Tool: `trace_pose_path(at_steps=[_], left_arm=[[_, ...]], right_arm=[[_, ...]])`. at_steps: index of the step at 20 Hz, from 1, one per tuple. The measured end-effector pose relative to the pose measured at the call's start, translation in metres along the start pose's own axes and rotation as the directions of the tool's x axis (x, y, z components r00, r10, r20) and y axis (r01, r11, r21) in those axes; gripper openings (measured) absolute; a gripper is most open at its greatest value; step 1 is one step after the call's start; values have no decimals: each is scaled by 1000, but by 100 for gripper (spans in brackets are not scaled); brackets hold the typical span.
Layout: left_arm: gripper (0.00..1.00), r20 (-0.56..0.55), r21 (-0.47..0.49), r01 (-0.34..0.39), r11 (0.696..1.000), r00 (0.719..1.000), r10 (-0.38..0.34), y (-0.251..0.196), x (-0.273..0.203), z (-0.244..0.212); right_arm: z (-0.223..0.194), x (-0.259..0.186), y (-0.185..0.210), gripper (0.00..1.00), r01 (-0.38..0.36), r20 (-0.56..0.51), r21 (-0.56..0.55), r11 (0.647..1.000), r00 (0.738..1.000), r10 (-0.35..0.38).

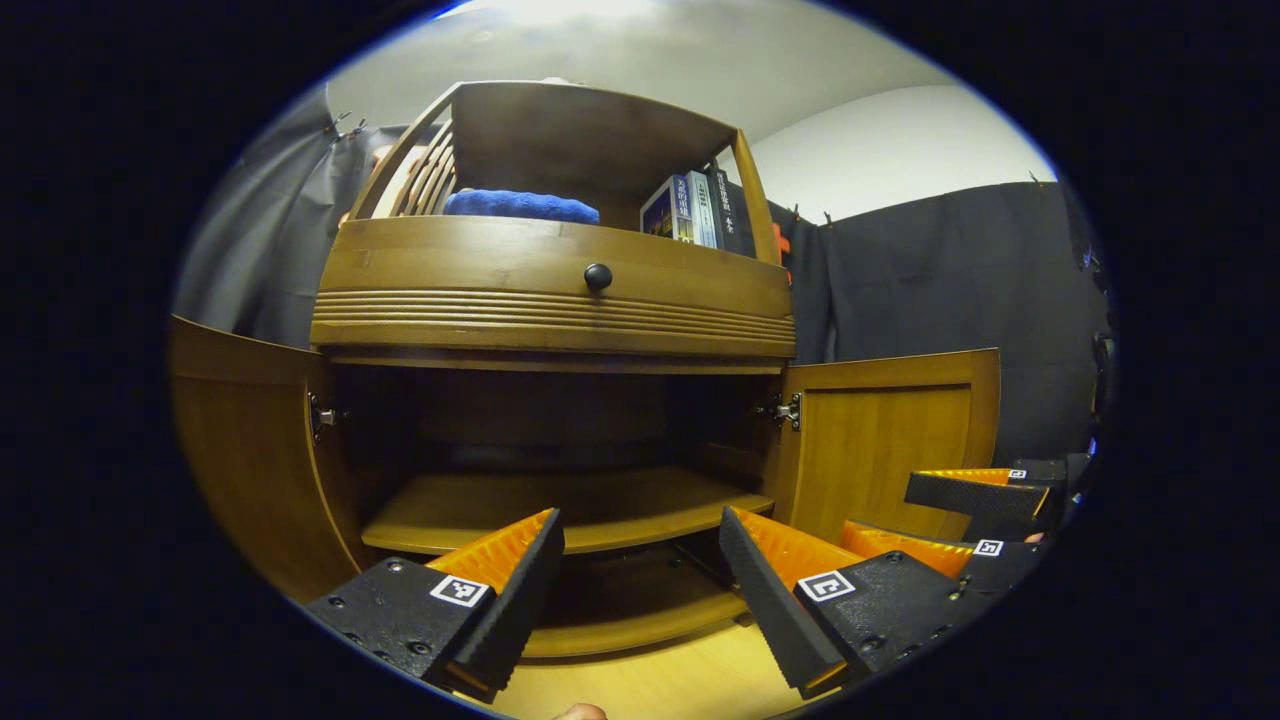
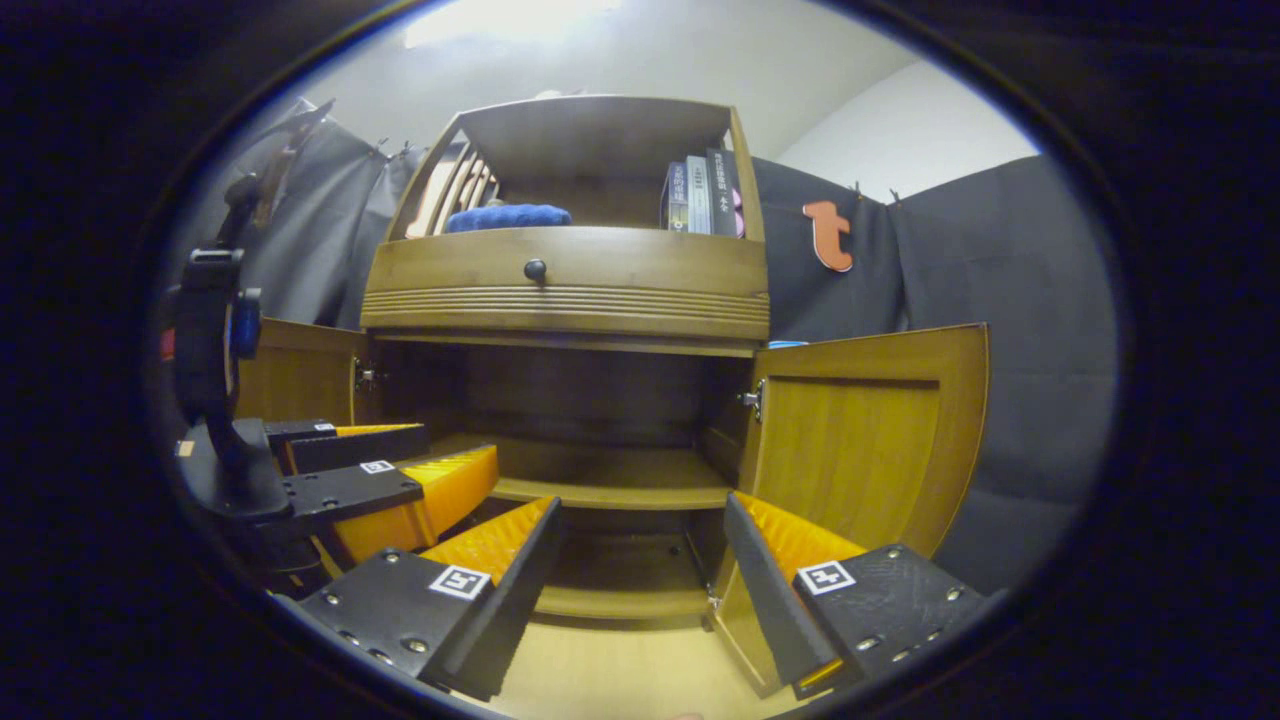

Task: Open the right door of the double-door shoe cabinet with the right hand, and open the left door with the left hand.

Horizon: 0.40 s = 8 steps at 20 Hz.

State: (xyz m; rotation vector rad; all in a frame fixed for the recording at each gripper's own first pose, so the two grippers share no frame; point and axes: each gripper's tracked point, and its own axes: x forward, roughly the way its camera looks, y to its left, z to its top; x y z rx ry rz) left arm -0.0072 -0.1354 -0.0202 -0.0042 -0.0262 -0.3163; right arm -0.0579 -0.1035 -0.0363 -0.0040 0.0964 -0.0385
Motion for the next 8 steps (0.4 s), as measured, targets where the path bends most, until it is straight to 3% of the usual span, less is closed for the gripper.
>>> trace_pose_path(at_steps=[8], left_arm=[[99,9,18,30,999,1000,-30,2,-3,3]], right_arm=[[-3,-1,7,96,18,-2,13,1000,1000,-18]])
